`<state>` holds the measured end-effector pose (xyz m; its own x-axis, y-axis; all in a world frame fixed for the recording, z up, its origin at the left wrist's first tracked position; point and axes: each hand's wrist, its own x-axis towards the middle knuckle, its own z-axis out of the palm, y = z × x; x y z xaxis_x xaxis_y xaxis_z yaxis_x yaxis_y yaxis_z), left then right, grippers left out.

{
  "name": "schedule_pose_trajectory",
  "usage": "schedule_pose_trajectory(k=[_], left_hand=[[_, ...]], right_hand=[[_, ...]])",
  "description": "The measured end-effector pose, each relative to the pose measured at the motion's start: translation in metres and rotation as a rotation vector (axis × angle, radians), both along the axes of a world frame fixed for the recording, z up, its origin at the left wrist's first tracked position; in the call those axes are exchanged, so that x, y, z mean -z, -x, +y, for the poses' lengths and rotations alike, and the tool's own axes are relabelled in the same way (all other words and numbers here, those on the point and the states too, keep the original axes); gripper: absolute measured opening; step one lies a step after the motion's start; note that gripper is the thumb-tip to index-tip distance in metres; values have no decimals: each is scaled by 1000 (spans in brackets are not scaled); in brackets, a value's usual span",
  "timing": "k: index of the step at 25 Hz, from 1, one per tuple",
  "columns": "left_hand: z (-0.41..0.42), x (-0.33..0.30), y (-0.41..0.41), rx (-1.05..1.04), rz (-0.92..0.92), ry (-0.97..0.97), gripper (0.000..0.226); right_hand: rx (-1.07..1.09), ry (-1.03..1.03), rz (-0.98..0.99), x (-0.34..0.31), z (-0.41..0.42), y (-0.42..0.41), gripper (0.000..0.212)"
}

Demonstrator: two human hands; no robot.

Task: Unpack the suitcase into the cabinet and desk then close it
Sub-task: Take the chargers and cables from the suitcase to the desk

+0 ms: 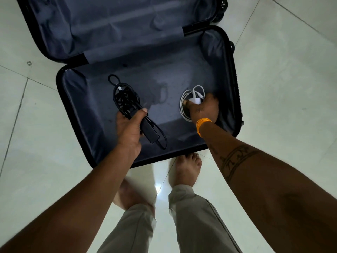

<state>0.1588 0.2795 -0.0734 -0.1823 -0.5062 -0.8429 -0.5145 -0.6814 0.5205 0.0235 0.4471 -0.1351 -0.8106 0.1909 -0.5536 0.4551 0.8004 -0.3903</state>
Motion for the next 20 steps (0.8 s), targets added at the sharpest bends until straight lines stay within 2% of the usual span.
schedule_pose_trajectory(k=[6, 9, 11, 12, 14, 20], left_hand=[[-32, -30, -13, 50, 34, -2, 54], [-46, -74, -21, 44, 50, 6, 51], [-52, -108, -27, 45, 69, 2, 49], [-57, -130, -29, 46, 85, -2, 53], [-69, -184, -33, 37, 125, -27, 61], [-104, -359, -46, 13, 269, -58, 66]], right_hand=[[315, 416, -212, -41, -20, -12, 31], [332, 545, -294, -98, -38, -17, 23], [361, 624, -377, -144, -47, -19, 10], [377, 666, -410, -172, -54, -20, 8], [386, 728, -446, -234, -66, -29, 19], [340, 835, -429, -419, -104, -57, 28]])
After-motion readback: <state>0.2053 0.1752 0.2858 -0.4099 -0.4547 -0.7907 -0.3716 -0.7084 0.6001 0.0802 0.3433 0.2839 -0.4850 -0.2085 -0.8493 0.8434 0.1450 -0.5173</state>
